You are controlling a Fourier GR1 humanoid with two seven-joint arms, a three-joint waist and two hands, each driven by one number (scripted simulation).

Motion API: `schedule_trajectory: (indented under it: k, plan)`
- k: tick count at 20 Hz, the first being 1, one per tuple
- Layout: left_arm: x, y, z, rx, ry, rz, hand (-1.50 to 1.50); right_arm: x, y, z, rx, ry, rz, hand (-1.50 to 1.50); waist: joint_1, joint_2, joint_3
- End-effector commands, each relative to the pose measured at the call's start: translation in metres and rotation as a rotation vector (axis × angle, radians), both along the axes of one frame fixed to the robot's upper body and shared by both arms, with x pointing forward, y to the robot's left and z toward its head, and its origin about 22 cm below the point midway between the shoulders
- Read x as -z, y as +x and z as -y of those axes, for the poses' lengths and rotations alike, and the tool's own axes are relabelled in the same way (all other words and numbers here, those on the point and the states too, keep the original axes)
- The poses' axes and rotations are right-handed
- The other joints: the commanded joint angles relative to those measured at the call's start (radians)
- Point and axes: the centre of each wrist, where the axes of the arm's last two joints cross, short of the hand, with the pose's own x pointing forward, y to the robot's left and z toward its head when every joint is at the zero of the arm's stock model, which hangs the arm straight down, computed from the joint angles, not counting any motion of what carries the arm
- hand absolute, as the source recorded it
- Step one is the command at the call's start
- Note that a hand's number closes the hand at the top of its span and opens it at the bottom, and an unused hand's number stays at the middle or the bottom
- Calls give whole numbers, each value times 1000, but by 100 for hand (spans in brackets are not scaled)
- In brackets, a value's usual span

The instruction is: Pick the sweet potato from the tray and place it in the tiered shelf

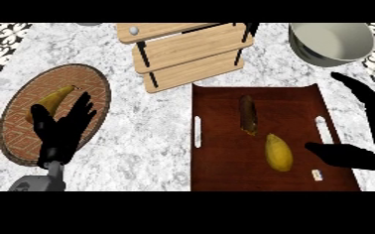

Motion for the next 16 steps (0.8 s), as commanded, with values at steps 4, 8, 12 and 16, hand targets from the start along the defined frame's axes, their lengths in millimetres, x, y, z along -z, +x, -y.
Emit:
schedule_trajectory:
  k: [4,8,12,16]
  plan:
    - [10,-5,10,42,-8,-59,0,-40,-10,-54,41,-139,-197,-150,44,11,-6]
    - [18,-4,7,34,-12,-69,0,-18,7,-84,133,-157,-219,-150,47,14,-5]
    - [12,13,7,24,1,-62,0,-10,35,-106,198,-201,-210,-150,45,19,-6]
    - [17,-2,6,41,3,-71,0,11,53,-120,274,-284,-254,-150,53,14,-5]
